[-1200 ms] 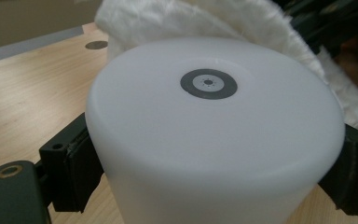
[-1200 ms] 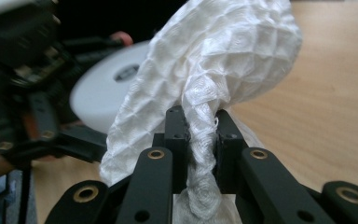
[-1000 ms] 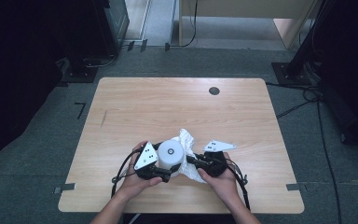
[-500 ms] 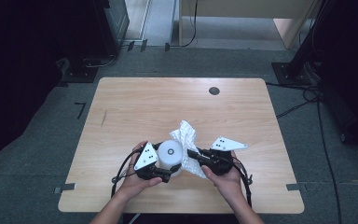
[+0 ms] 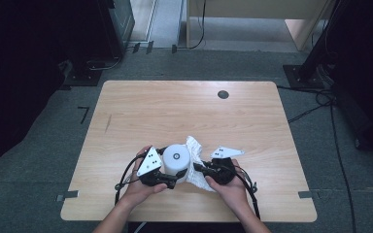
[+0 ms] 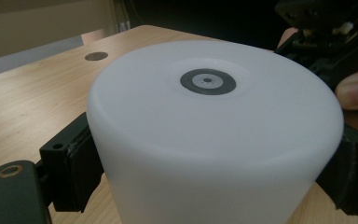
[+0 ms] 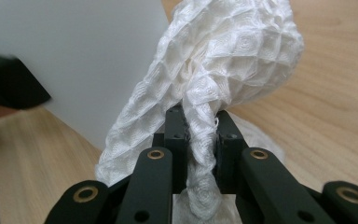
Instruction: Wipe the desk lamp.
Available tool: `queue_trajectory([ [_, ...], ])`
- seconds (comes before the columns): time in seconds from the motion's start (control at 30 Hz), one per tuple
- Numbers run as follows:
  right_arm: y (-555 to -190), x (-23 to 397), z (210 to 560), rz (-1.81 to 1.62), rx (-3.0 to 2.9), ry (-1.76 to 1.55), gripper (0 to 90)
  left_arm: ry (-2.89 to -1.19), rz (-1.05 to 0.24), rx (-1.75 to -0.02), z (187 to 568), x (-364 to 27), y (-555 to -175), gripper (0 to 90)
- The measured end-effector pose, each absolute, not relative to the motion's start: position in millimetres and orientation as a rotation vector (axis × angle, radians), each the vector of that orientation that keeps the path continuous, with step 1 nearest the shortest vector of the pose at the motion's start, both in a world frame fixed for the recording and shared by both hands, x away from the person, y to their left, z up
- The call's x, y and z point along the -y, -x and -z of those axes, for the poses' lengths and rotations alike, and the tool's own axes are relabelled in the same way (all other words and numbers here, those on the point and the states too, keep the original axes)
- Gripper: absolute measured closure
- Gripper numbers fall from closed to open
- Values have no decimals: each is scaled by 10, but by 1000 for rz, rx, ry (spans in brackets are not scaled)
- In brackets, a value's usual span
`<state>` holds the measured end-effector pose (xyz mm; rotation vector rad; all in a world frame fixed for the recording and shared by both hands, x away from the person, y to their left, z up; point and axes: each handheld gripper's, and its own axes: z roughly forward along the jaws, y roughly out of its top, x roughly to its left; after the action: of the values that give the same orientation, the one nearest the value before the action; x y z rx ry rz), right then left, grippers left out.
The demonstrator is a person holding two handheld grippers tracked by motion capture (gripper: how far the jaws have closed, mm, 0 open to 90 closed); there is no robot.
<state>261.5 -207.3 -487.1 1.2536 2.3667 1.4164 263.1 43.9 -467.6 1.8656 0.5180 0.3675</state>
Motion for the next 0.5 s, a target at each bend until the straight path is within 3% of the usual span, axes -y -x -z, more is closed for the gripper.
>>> queue_trajectory([
  [0.17,-2610,2077,4834,-1428,-2352,-1263,792,-1860,-372,-524,4678,-449,-2641,86],
  [0.4,-2510,2209,4443,-1614,-2216,-1154,791,-1875,-372,-515,4707,-423,-2643,86],
  [0.5,-2518,2230,4426,-1605,-2221,-1146,790,-1882,-372,-511,4728,-406,-2652,86],
])
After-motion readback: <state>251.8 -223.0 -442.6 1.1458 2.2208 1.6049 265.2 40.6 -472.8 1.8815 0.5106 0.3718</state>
